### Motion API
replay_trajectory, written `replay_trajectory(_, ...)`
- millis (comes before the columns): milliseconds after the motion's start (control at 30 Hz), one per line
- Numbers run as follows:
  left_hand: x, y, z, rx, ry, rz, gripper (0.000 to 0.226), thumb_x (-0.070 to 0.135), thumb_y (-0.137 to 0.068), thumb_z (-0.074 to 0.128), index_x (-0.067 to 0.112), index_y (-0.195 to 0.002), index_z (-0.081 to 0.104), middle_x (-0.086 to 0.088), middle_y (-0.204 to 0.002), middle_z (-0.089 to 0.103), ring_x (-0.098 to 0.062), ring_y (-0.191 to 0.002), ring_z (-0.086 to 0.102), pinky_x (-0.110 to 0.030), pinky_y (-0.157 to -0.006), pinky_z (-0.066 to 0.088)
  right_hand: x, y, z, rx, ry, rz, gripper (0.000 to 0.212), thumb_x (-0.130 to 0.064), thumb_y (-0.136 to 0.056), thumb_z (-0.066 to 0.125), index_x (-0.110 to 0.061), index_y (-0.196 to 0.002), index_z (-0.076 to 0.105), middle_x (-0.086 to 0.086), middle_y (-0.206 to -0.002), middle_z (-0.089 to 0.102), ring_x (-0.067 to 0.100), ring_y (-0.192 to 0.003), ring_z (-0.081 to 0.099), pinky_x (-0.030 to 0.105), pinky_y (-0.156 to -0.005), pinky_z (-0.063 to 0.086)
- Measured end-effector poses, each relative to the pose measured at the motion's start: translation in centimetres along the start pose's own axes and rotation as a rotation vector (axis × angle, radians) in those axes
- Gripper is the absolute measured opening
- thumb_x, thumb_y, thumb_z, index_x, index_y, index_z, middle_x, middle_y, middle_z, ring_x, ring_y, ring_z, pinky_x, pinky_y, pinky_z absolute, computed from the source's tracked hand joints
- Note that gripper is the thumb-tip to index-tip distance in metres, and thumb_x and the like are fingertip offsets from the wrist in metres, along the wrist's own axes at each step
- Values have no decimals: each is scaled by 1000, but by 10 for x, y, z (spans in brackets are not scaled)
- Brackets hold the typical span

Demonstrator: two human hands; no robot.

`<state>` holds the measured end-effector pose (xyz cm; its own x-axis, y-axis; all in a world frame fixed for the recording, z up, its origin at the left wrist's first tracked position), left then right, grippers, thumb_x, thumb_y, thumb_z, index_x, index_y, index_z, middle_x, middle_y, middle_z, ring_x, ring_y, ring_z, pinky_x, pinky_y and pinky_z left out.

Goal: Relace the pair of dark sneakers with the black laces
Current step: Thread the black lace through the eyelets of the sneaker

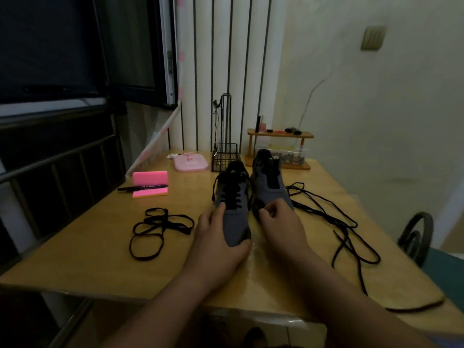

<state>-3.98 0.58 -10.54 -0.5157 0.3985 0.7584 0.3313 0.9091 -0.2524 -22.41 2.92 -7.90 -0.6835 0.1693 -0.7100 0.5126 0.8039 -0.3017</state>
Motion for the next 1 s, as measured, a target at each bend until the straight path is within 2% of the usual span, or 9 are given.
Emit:
replay_trajectory(100, 7, 4, 5, 54, 19, -6, 103, 56, -84, 75, 32, -165, 15, 15, -160, 19, -18, -149, 31, -40, -121, 38, 6, -17, -1, -33, -2, 1, 13, -31, -102, 58, -19, -98, 55, -3, -87, 60, 11, -78, 56, 34, -63, 44)
replay_trajectory(233, 13, 16, 8, 83, 41, -6, 103, 54, -84, 76, 31, -165, 16, 15, -158, 22, -15, -145, 36, -37, -117, 43, 9, -21, -1, -94, -106, -65, 15, -33, -105, 57, -19, -108, 59, -7, -94, 62, 4, -84, 57, 26, -64, 42)
replay_trajectory(367, 18, 31, 11, 105, -47, 14, 107, 73, -75, 63, 36, -163, 15, 17, -156, 23, -12, -145, 34, -39, -118, 42, 18, -13, 6, -139, -344, -81, 19, -40, -106, 55, -23, -108, 62, -5, -99, 67, 9, -92, 64, 31, -75, 52)
replay_trajectory(467, 21, 29, 3, 81, 2, -20, 91, 85, -80, 47, 40, -157, 31, 17, -151, 33, -6, -136, 41, -37, -113, 45, 19, -11, 10, -164, -462, -86, 13, -39, -104, 58, -27, -104, 63, -6, -98, 70, 8, -91, 68, 29, -74, 54)
replay_trajectory(600, 26, -15, -22, 112, 92, -39, 45, 47, -103, 57, 31, -144, 50, 9, -139, 45, -10, -121, 55, -40, -101, 56, 8, -18, 3, -24, -349, -144, 12, -30, -102, 64, -22, -111, 62, -8, -100, 66, 1, -90, 61, 15, -69, 46)
replay_trajectory(733, 40, -66, -44, 122, -71, 38, 49, 30, -102, 62, 28, -149, 46, 3, -143, 49, -19, -118, 59, -42, -102, 55, -20, -49, -2, -53, -192, -255, 40, -33, -101, 66, -24, -138, 56, -6, -125, 58, 8, -111, 59, 30, -94, 53)
replay_trajectory(867, 47, -88, -49, -17, -119, 38, 33, 19, -99, 62, 28, -129, 50, -2, -106, 67, -20, -90, 67, -47, -82, 61, -38, -62, -8, -149, -67, -196, 15, -26, -101, 65, -21, -115, 62, -6, -104, 63, 15, -101, 62, 31, -81, 51)
replay_trajectory(933, 48, -93, -53, -65, -98, 8, 31, 16, -99, 61, 25, -125, 48, -6, -91, 67, -20, -77, 66, -41, -67, 59, -42, -62, -17, -206, -38, -177, 10, -22, -101, 64, -17, -110, 62, -4, -99, 63, 18, -96, 63, 36, -81, 54)
replay_trajectory(1000, 47, -98, -63, -91, -82, -23, 25, 16, -101, 60, 23, -123, 50, -8, -91, 66, -19, -72, 63, -33, -57, 48, -47, -67, -30, -270, 30, -180, 9, -20, -101, 62, -16, -109, 64, -1, -98, 64, 19, -93, 63, 36, -80, 55)
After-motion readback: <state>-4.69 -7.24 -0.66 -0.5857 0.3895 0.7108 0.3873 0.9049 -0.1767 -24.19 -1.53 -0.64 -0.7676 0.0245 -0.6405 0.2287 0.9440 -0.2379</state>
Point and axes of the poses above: each hand's wrist, its own y-axis away from the middle knuckle, its own z-axis out of the palm, x = y × z, the point moved 3 cm from there along -y, towards the middle knuckle
